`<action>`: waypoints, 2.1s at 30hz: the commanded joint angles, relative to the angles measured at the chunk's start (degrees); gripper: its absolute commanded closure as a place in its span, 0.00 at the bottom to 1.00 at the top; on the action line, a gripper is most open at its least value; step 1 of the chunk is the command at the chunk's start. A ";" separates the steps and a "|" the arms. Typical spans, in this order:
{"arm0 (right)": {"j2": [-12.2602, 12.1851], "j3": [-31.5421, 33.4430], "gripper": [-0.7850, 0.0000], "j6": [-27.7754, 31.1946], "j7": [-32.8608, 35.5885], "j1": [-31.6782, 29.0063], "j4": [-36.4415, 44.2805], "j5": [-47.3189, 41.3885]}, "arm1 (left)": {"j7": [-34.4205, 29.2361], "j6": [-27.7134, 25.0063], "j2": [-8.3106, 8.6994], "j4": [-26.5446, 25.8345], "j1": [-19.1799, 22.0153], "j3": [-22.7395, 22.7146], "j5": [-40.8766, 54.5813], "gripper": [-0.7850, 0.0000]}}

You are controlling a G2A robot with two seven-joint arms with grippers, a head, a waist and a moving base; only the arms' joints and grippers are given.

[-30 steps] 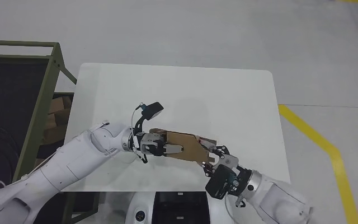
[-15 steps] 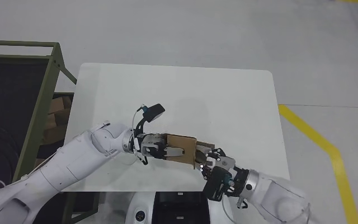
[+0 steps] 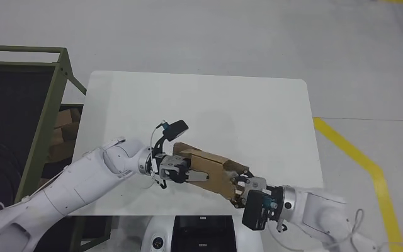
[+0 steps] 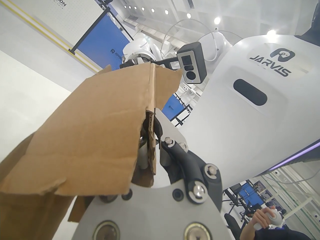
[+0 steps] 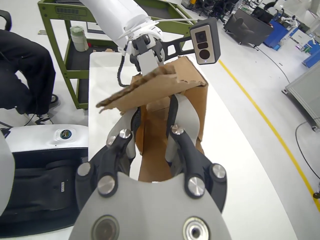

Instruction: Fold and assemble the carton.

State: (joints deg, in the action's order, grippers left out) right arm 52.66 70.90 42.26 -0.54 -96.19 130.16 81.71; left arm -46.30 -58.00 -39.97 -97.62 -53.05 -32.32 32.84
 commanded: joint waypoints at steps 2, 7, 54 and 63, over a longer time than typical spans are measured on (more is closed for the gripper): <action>-0.05 0.20 0.70 1.49 0.08 0.69 -0.51 -0.63 | 0.00 0.00 0.29 -0.27 0.59 1.07 -0.18 1.00; 0.06 -0.37 0.71 1.44 0.66 1.58 -0.81 -1.22 | 0.00 0.00 0.71 -0.32 1.78 2.60 -0.13 1.00; 0.14 1.78 0.65 -3.75 3.77 -0.96 1.08 -3.03 | 0.01 0.00 1.53 0.28 4.24 4.34 1.23 1.00; -0.74 12.21 0.61 -3.94 -5.10 -11.14 -0.08 -5.86 | 0.01 0.00 1.86 0.01 1.61 -0.32 0.78 1.00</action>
State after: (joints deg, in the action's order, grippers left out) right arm 51.99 81.53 38.27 -4.40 -105.88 130.49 76.71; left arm -46.29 -58.00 -38.15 -97.57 -50.93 -31.81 33.72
